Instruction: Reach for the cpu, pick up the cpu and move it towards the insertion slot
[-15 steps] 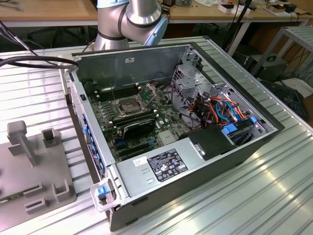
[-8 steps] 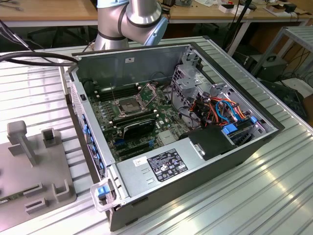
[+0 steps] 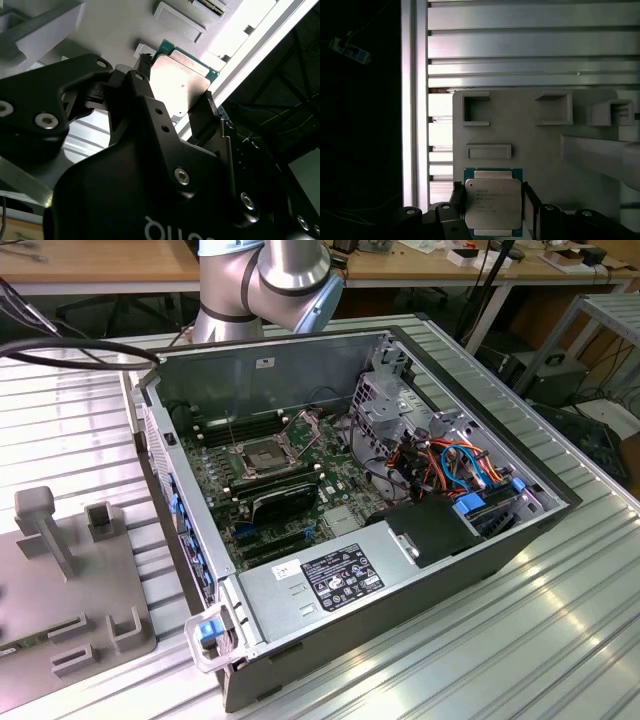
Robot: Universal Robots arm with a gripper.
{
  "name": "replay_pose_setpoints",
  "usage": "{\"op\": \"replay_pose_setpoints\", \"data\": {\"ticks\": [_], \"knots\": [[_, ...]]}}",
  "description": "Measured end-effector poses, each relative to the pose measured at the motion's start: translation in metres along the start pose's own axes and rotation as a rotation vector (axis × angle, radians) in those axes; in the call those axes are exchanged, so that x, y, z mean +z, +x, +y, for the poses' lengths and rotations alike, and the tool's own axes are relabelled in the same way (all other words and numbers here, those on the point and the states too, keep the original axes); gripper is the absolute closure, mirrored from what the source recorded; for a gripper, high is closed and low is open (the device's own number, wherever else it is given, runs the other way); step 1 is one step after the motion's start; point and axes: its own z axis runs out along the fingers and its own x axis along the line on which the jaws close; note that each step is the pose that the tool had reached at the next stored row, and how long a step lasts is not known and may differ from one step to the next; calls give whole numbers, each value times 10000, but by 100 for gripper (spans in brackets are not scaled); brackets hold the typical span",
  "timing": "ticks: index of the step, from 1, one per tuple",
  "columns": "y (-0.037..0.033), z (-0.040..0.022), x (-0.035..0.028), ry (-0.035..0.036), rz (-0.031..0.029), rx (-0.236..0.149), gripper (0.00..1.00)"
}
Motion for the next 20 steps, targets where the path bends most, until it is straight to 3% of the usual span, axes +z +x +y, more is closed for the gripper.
{"op": "replay_pose_setpoints", "data": {"ticks": [20], "knots": [[-10, 4, -88, 2, 44, 2, 45]]}}
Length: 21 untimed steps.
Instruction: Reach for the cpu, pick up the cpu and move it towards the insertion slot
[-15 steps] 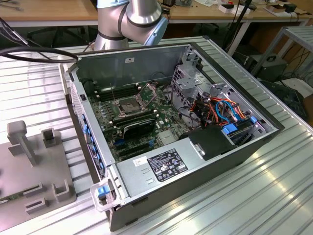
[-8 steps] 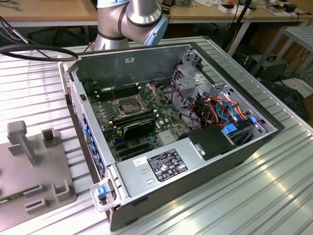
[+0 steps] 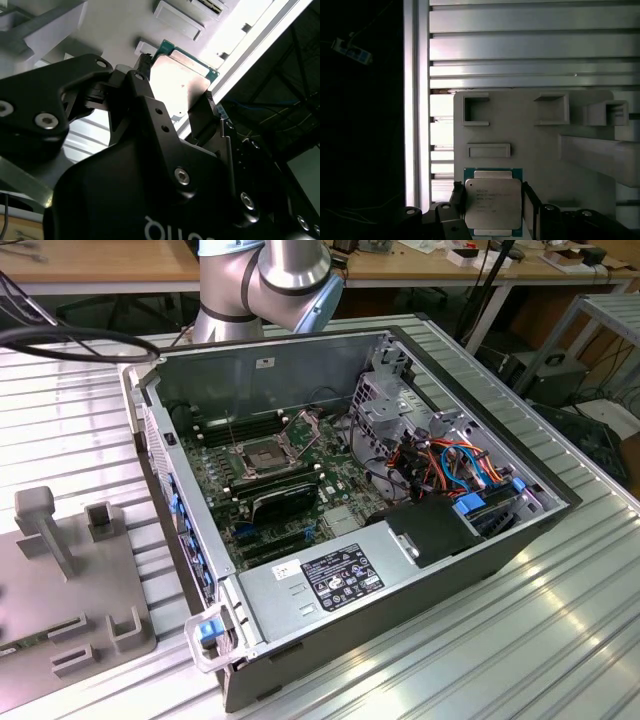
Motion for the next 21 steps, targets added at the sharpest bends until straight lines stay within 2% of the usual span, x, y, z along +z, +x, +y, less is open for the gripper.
{"op": "replay_pose_setpoints", "data": {"ticks": [15, 21], "knots": [[-9, 3, -69, -1, 28, 1, 45], [-20, 4, -94, 0, 57, 4, 45]]}}
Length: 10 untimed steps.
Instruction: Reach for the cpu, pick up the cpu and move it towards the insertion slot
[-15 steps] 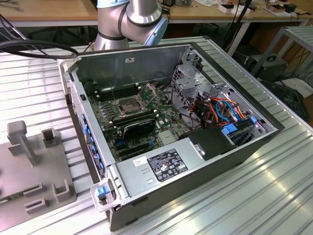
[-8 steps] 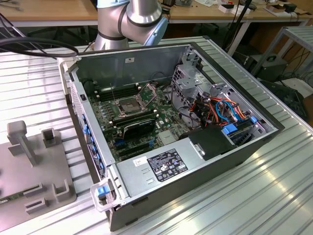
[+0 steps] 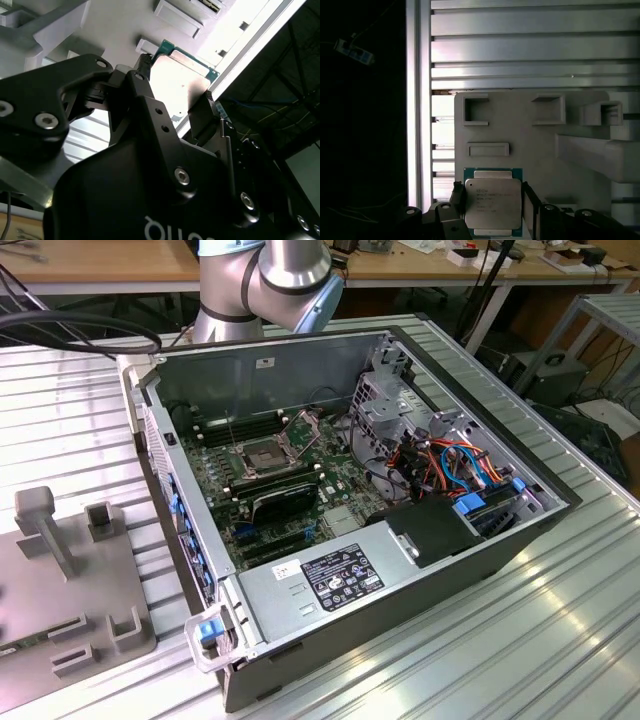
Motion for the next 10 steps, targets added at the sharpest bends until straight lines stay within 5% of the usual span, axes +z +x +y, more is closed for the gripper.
{"op": "replay_pose_setpoints", "data": {"ticks": [10], "knots": [[-6, 3, -65, 2, 27, 1, 45]]}}
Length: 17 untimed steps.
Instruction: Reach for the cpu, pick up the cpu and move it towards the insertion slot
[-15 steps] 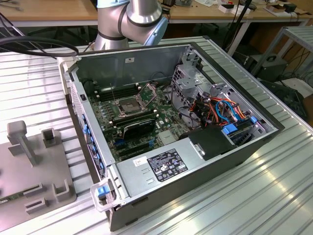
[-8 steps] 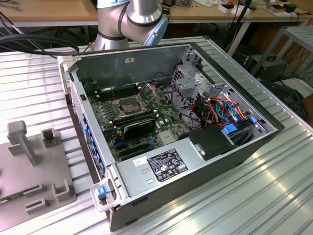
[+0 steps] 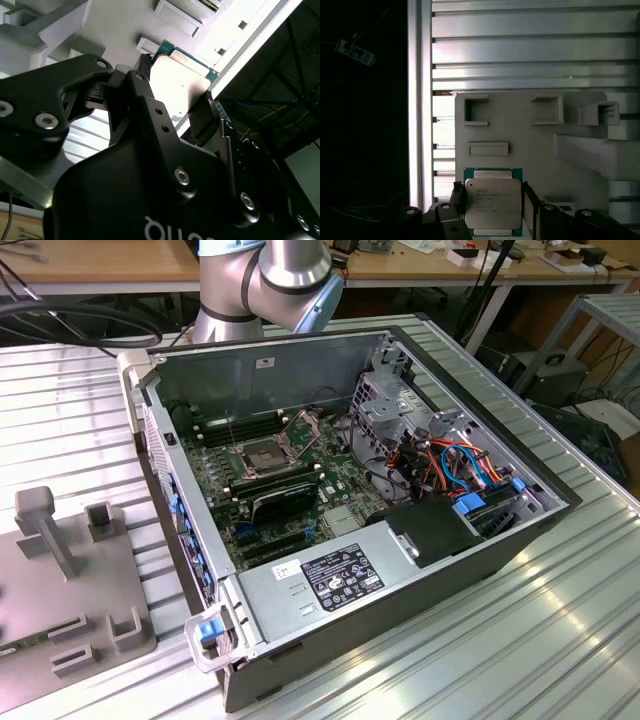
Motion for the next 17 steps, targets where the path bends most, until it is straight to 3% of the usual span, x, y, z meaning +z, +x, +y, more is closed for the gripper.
{"op": "replay_pose_setpoints", "data": {"ticks": [6, 17], "knots": [[3, 4, -111, -1, 4, 0, 45], [4, 6, -159, 0, 6, 1, 45]]}}
